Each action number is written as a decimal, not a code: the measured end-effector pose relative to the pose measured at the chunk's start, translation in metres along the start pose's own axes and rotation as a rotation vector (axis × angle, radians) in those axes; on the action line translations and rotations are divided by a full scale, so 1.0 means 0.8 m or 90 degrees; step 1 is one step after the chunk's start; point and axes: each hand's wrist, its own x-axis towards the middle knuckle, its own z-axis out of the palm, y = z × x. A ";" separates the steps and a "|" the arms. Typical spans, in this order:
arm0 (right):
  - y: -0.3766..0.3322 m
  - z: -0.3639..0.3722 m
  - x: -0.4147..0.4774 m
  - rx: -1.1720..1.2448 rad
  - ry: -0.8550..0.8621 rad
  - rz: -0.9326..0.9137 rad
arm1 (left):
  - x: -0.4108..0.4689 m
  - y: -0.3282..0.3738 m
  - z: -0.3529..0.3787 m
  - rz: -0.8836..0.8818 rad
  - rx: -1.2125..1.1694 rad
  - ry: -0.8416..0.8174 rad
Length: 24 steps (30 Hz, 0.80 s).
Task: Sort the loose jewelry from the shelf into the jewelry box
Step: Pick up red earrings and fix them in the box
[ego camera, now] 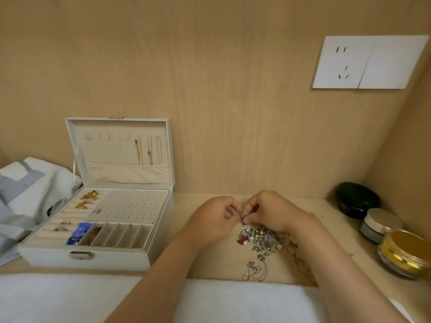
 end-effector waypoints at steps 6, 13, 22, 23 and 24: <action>-0.001 -0.003 -0.002 0.243 0.046 -0.014 | -0.010 0.002 0.002 0.020 -0.162 0.069; -0.004 0.008 -0.001 0.428 0.052 0.046 | -0.012 0.002 -0.004 0.029 -0.203 0.114; -0.014 0.022 0.001 0.434 0.088 0.034 | -0.024 0.001 -0.004 0.035 -0.207 0.141; -0.015 0.021 -0.001 0.407 0.085 0.025 | -0.024 -0.001 -0.004 0.031 -0.201 0.140; -0.015 0.019 -0.003 0.361 0.083 0.008 | -0.023 -0.003 -0.005 0.025 -0.187 0.142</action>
